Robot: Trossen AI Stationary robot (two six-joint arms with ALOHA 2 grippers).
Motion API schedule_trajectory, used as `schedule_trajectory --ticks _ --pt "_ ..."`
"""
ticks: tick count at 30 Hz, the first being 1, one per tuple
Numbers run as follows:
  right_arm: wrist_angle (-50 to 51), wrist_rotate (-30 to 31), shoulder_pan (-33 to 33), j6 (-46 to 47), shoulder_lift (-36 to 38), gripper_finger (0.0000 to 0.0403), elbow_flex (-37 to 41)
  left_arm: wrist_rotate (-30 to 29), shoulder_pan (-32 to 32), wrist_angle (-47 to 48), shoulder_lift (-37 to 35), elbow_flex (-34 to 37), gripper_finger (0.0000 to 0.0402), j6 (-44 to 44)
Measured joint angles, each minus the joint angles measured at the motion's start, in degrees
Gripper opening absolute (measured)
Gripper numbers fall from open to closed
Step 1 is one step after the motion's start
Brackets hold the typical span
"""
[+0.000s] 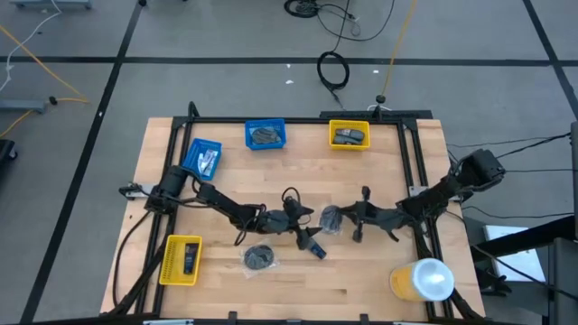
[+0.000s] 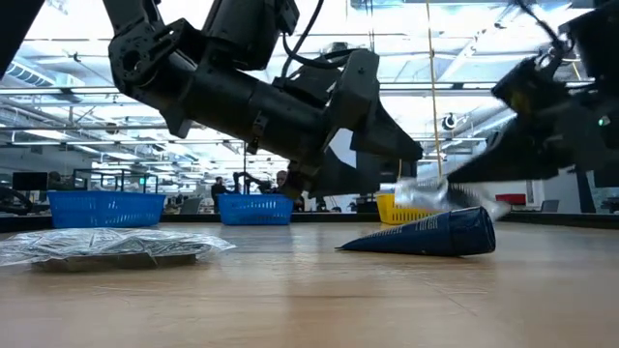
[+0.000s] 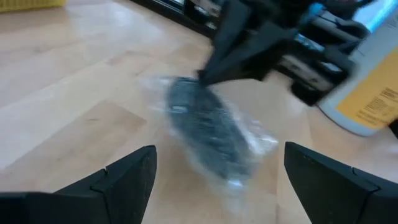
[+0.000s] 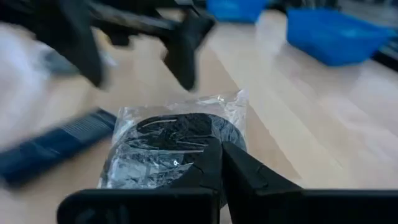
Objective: Pick & Place Travel size toiletries
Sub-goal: Put the black hairbrush into the right blue bin
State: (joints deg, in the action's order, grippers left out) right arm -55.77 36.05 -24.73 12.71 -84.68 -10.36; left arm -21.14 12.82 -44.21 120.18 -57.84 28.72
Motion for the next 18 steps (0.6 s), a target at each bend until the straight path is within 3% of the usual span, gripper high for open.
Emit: schedule_trajectory --ticks 5,13,18 --pt "-7.2 0.0 -2.7 -4.3 0.0 0.0001 -0.1 0.8 -0.2 -0.8 0.0 0.0 0.0347 0.6" --pt "-12.3 0.0 -3.7 -9.3 0.1 0.0 -0.1 12.8 -0.1 -5.9 0.0 0.0 0.0346 -2.5" --pt "-11.9 -0.4 -3.7 -10.0 0.1 0.0 -0.1 13.0 0.6 -8.2 0.0 0.0 0.0337 -1.7"
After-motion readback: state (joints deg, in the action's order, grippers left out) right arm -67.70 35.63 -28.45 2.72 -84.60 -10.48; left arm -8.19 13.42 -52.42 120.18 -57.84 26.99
